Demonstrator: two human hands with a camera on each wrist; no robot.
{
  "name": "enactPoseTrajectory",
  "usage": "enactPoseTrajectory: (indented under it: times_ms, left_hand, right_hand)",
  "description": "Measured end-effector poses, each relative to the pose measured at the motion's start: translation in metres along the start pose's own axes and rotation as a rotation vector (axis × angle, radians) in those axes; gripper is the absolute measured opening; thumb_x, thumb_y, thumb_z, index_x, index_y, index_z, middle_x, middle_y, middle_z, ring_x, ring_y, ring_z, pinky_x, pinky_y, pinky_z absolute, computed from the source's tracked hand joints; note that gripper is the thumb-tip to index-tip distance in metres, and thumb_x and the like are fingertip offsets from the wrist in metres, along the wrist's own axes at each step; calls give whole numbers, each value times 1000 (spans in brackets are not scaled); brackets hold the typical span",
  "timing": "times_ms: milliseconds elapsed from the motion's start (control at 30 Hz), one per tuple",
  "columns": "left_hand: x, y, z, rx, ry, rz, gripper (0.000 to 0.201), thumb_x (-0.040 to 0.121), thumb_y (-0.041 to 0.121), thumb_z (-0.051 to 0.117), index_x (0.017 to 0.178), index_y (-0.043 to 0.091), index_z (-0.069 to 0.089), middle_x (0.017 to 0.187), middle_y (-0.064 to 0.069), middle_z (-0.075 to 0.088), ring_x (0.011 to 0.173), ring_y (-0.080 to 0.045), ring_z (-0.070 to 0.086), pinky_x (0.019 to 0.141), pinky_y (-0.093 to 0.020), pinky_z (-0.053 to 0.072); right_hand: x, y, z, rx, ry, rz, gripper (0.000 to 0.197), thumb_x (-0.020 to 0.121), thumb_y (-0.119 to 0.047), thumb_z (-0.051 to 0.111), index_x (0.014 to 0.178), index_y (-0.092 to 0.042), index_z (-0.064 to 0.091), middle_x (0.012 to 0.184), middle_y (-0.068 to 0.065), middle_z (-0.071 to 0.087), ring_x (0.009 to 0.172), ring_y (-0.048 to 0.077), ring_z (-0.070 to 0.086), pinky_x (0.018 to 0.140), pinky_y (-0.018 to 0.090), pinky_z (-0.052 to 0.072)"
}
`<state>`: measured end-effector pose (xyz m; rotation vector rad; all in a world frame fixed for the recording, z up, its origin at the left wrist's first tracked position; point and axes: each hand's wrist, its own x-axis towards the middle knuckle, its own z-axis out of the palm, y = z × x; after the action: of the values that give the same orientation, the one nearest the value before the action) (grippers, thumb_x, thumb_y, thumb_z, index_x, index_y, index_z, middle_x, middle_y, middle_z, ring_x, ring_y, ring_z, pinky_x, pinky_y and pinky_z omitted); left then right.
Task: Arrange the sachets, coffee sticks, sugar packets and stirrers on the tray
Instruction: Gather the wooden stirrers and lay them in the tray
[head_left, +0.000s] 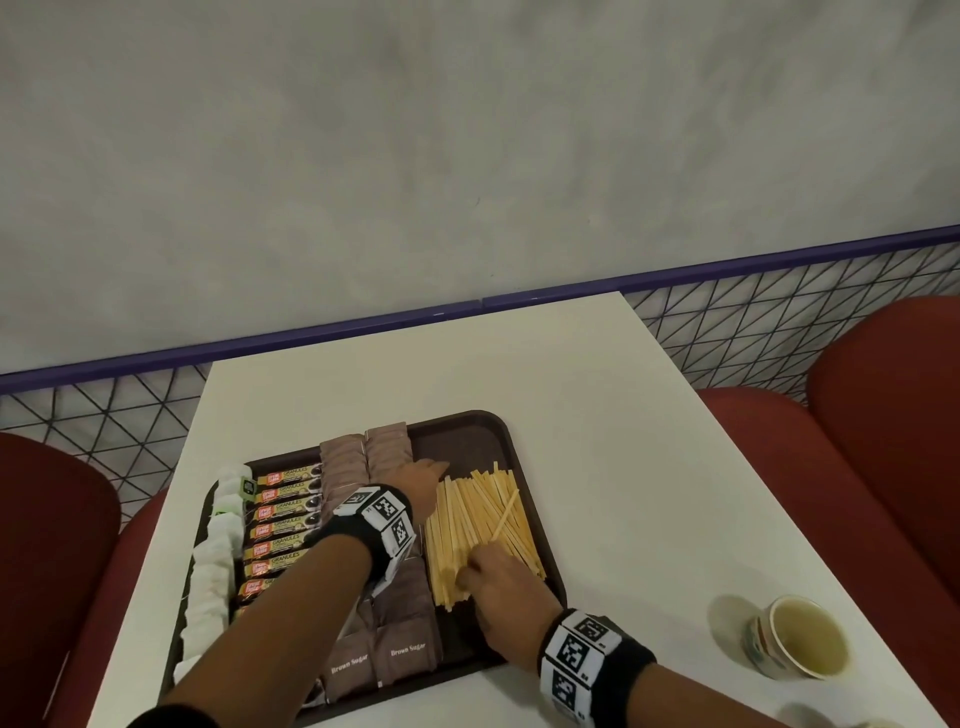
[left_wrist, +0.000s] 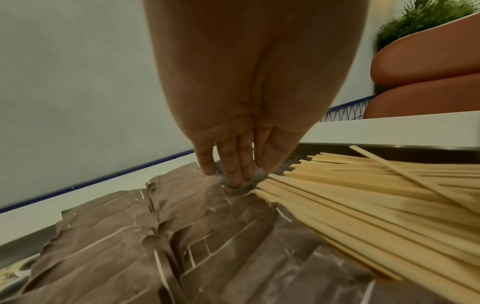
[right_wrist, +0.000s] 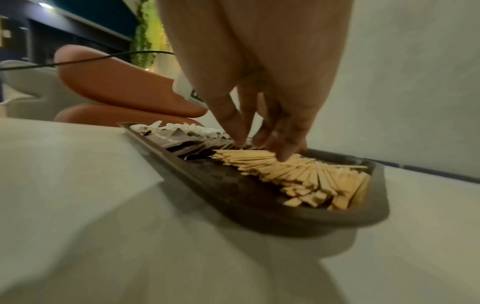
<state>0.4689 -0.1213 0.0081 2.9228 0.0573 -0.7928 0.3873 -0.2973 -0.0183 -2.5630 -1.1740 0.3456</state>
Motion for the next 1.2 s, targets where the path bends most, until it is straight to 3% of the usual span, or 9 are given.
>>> enactPoseTrajectory:
  times_ms: [133,233,333,500,733,833,900,1033,1200]
  left_hand:
    - [1,0,2,-19,-32,17,46,94,1,36,140,9,38,140,-13,47,128,-26,45,107,-30,35]
    - [2,4,1,-11,-36,7,51,94,-1,33,144,9,32,144,-14,41,132,-26,41,107,-30,33]
    - [3,7,0,-37,-23,5,58,92,-6,32,147,11,25,149,-14,33,137,-26,34,111,-29,29]
    - [7,11,-3,-81,-2,26,62,91,-8,33,149,8,16,155,-13,21,141,-26,25,115,-32,22]
    - [10,26,-1,-154,-35,55,62,92,-9,32,149,9,17,153,-15,26,140,-27,27,113,-28,22]
    - [13,26,0,-184,13,45,63,90,-11,34,148,9,18,154,-13,22,142,-25,22,116,-30,19]
    - [14,27,2,-186,11,43,63,91,-10,33,148,9,16,155,-12,20,143,-25,21,116,-30,18]
    - [15,31,4,-207,-1,69,57,94,-7,30,148,7,17,154,-13,22,142,-24,23,113,-25,16]
    - [22,28,5,-236,25,69,62,91,-10,32,148,9,16,156,-12,18,144,-25,18,117,-30,15]
  right_hand:
    - [9,14,10,-48,153,187,42,78,-13,60,119,-9,51,125,13,48,115,31,47,99,41,43]
    - [14,24,17,-47,196,161,37,62,-18,74,97,-13,63,105,8,62,98,26,63,86,38,55]
    - [15,28,16,-15,233,119,35,56,-17,79,88,-17,65,99,1,64,94,19,66,85,31,56]
    - [17,40,19,37,275,153,36,61,-8,75,94,-14,61,108,8,61,102,25,63,86,33,56]
    - [17,43,15,7,260,102,44,61,-7,74,101,-12,57,107,10,60,103,28,62,87,32,55]
    - [13,39,12,-43,117,93,47,83,-22,60,127,-13,47,135,15,45,132,37,36,109,45,36]
    - [11,39,12,-63,56,94,48,87,-23,56,132,-14,43,142,15,36,137,39,25,113,48,29]
    - [15,44,10,-62,93,36,48,79,-5,57,127,-5,49,133,20,44,128,41,38,108,49,36]
    - [10,40,6,-25,-59,55,64,84,-41,58,138,-17,33,147,11,26,139,30,17,114,46,25]
